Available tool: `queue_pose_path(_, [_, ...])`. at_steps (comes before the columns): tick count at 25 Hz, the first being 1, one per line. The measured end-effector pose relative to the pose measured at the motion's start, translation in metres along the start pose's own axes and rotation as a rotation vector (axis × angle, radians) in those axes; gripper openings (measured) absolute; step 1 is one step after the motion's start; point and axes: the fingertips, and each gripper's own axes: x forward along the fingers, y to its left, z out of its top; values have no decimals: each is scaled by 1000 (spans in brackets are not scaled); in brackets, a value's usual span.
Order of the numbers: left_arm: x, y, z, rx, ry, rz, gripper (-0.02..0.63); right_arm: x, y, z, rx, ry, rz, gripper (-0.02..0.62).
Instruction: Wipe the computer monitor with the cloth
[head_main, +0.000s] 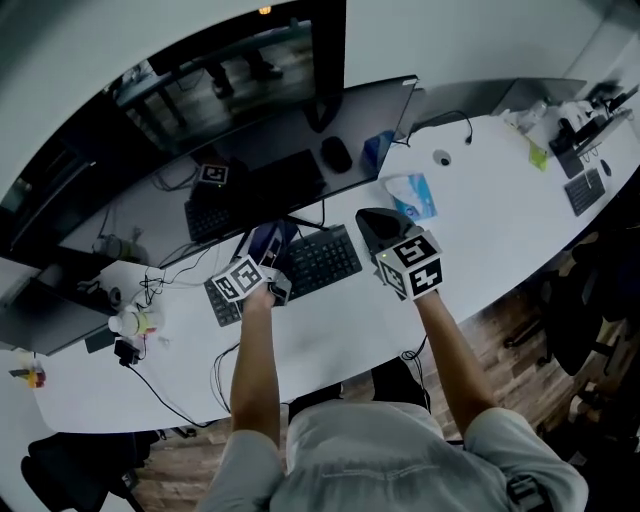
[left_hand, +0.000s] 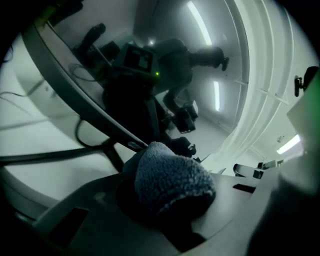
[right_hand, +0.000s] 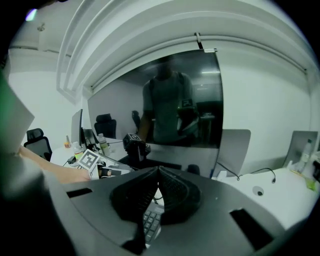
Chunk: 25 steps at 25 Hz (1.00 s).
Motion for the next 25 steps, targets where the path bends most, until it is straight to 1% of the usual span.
queue_pose_path(2, [31, -31, -10, 16, 12, -72, 55, -7, -23, -7, 16, 6, -17, 5])
queue_pose_path(3, [46, -44, -15, 20, 13, -95, 55, -12, -34, -11, 23, 10, -27, 5])
queue_pose_path(7, [100, -78, -40, 27, 48, -122, 55, -33, -78, -19, 46, 14, -65, 5])
queue_pose_path(15, [170, -112, -83, 10, 88, -106, 55, -63, -140, -37, 62, 27, -103, 5])
queue_pose_path(20, [199, -125, -98, 21, 118, -99, 55, -72, -165, -44, 75, 26, -112, 5])
queue_pose_path(25, [223, -139, -111, 21, 136, -100, 55, -77, -181, -46, 77, 18, -106, 5])
